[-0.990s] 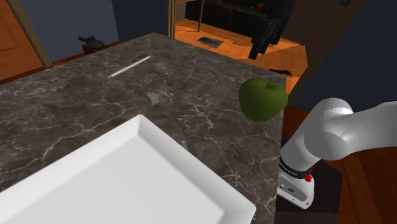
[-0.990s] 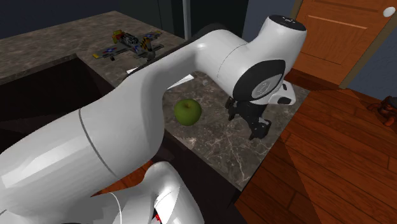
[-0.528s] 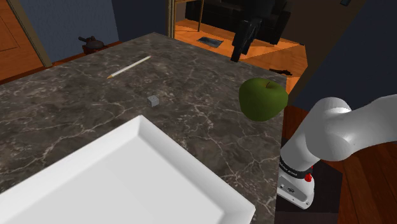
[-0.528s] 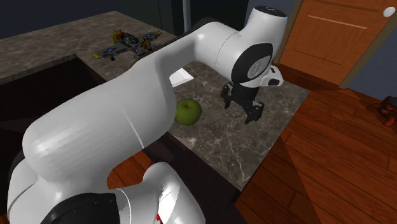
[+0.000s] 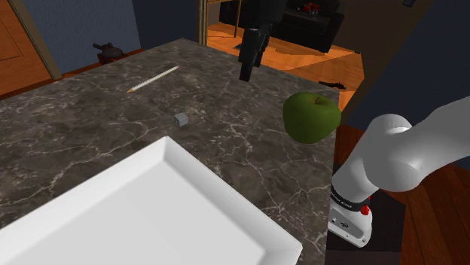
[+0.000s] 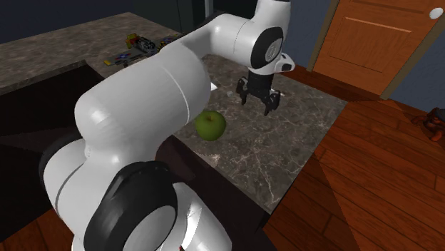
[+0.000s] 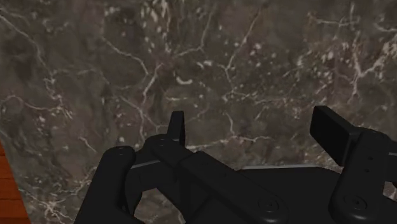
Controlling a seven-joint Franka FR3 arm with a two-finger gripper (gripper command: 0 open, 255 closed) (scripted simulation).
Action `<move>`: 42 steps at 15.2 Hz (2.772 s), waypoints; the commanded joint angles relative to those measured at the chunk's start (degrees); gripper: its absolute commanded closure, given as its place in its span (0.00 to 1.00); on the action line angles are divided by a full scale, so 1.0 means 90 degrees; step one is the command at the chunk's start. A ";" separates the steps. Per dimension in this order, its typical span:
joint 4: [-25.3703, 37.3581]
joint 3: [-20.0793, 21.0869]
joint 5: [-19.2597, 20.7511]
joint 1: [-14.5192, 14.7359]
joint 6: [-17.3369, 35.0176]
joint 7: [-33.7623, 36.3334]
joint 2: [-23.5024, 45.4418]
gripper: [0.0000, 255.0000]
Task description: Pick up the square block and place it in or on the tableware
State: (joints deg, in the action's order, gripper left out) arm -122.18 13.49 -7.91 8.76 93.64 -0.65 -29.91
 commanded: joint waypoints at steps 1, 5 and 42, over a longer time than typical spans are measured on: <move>0.0318 0.0265 0.0020 0.0107 0.0090 0.0090 0.0382 0.00; 0.0895 0.0734 0.0166 0.0296 0.0223 0.0231 0.1074 0.00; 0.1832 0.1689 0.0825 0.0717 0.0690 0.0630 0.2589 1.00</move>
State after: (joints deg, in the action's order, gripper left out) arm -106.42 28.72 -0.53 15.25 100.61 5.03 -6.65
